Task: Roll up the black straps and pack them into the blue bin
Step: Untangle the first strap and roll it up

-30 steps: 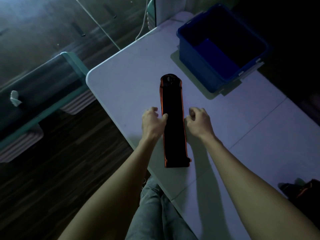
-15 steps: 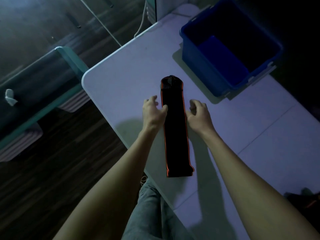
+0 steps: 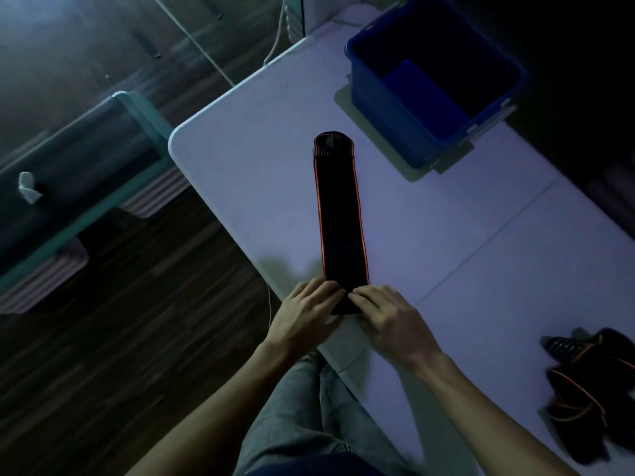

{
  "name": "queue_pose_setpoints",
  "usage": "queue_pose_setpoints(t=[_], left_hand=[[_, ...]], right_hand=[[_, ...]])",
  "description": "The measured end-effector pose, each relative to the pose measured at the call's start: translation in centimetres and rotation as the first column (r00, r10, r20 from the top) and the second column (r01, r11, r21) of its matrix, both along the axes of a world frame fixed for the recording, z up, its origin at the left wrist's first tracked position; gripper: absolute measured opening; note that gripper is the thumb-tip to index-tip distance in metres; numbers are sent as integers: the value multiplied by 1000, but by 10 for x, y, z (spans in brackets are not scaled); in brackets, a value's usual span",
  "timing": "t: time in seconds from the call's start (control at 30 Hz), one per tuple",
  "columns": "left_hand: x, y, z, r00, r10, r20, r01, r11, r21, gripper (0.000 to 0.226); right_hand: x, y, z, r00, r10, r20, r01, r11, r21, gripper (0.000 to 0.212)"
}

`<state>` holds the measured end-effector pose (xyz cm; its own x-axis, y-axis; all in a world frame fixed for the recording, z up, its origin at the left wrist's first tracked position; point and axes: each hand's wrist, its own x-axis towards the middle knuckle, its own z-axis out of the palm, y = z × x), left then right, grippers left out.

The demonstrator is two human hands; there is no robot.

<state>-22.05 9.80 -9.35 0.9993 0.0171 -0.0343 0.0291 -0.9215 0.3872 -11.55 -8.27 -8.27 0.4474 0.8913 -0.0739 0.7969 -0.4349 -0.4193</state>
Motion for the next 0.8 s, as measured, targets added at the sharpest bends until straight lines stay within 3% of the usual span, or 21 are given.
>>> queue_pose_setpoints(t=[0.07, 0.13, 0.23, 0.37, 0.43, 0.5, 0.57, 0.63, 0.7, 0.8], left_hand=[[5, 0, 3, 1000, -2, -24, 1, 1000, -17, 40], [11, 4, 9, 997, 33, -74, -40, 995, -94, 36], [20, 12, 16, 964, 179, -197, -226, 941, -252, 31], [45, 12, 23, 852, 408, -327, -509, 790, -341, 24], [51, 10, 21, 795, 490, -358, -598, 734, -321, 26], [49, 6, 20, 771, 544, -332, -634, 703, -323, 29], [45, 2, 19, 794, 550, -257, -607, 723, -329, 28], [40, -1, 17, 854, 503, -134, -519, 802, -296, 25], [36, -1, 15, 905, 422, -59, -424, 879, -218, 24], [32, 1, 11, 953, 293, -74, -297, 953, -57, 35]], right_hand=[[0, 2, -1, 999, -14, 29, 15, 1000, -14, 39], [5, 8, 3, 995, -83, -47, 82, 996, -31, 44], [18, 22, 11, 948, -201, -246, 184, 979, -89, 49], [38, 37, 14, 859, -362, -361, 365, 929, -62, 32], [41, 41, 11, 840, -421, -342, 429, 902, -56, 26], [37, 43, 8, 889, -391, -237, 401, 916, -6, 19], [30, 41, 7, 956, -281, -89, 287, 956, 58, 15], [24, 35, 6, 991, -135, 17, 134, 990, 31, 26], [22, 32, 5, 997, -61, 46, 62, 998, -23, 41], [27, 36, 6, 998, -45, 53, 48, 997, -54, 42]])
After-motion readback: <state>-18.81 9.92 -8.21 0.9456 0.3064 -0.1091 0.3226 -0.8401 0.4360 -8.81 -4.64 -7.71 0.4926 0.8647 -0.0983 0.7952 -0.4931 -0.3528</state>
